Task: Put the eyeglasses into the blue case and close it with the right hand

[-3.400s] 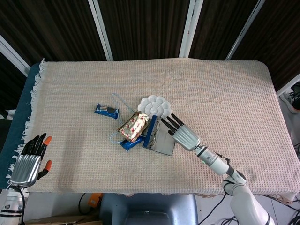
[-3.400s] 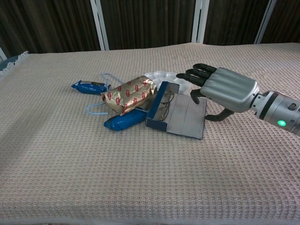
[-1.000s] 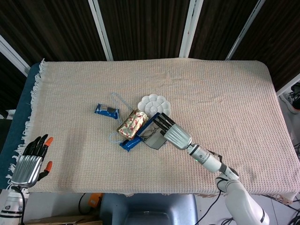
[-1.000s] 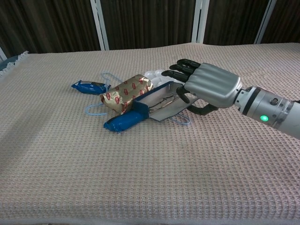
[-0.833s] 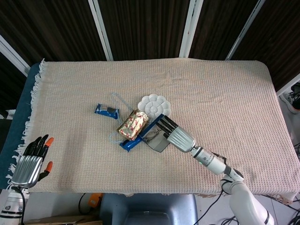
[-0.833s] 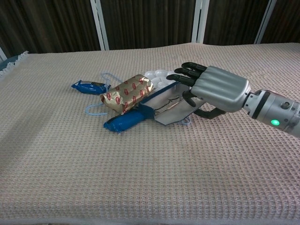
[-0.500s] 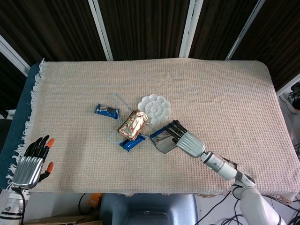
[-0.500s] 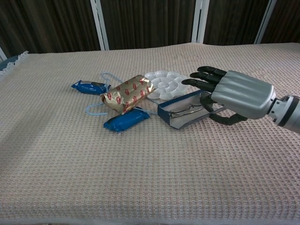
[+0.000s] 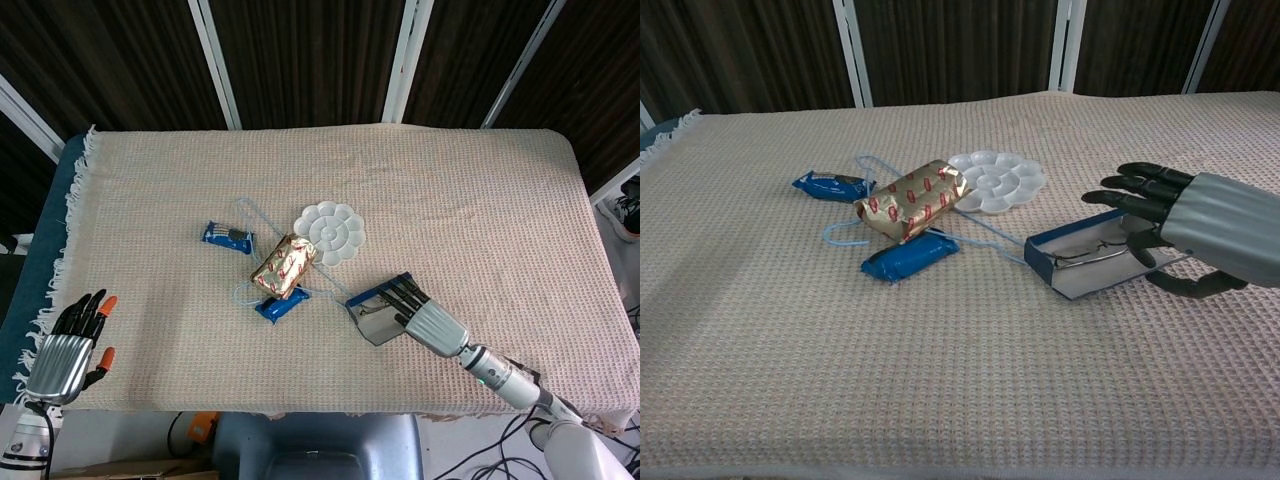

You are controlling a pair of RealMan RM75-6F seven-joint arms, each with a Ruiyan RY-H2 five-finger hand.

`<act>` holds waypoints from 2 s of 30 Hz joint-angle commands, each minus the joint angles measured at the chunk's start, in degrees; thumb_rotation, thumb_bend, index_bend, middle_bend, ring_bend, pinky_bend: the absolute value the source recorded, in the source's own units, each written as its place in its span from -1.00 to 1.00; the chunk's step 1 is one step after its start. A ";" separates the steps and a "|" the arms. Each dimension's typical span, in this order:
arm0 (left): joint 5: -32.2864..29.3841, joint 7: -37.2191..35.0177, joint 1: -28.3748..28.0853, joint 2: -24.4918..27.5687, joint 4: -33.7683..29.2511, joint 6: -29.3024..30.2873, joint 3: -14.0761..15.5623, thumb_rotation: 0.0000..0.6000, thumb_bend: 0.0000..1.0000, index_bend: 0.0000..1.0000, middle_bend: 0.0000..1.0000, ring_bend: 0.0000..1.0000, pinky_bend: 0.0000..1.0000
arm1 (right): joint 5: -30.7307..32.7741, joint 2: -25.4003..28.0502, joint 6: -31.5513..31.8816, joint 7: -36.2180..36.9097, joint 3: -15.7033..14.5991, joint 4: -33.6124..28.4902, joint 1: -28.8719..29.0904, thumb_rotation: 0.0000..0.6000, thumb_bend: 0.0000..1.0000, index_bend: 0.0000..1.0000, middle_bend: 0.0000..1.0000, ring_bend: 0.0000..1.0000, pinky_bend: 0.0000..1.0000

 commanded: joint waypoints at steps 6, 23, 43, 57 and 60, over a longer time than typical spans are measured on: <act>0.26 0.25 0.01 -0.08 -0.01 -0.09 0.17 1.00 -0.20 -1.00 -1.00 -1.00 -0.69 | -1.58 3.26 3.62 0.08 -1.43 -3.96 -3.63 1.00 0.18 0.67 -0.67 -1.00 -1.00; -0.08 0.25 -0.15 -0.03 -0.03 -0.70 0.13 1.00 -0.20 -1.00 -1.00 -1.00 -0.69 | 0.00 6.91 1.61 0.88 3.13 -15.46 -1.44 1.00 0.19 0.65 -0.67 -1.00 -1.00; -0.62 0.73 -0.46 -0.21 -0.02 -1.51 0.03 1.00 -0.20 -1.00 -1.00 -1.00 -0.69 | 5.66 8.10 -8.57 4.97 8.70 -22.60 1.10 1.00 0.18 0.64 -0.67 -1.00 -1.00; -0.95 1.08 -0.61 -0.33 -0.03 -1.86 -0.02 1.00 -0.20 -1.00 -1.00 -1.00 -0.68 | 8.27 5.89 -13.17 7.46 10.83 -19.46 1.86 1.00 0.18 0.64 -0.67 -1.00 -1.00; -0.99 1.08 -0.62 -0.32 -0.05 -1.86 -0.03 1.00 -0.20 -1.00 -1.00 -1.00 -0.68 | 8.51 5.58 -13.88 8.12 11.00 -18.71 2.05 1.00 0.18 0.56 -0.67 -1.00 -1.00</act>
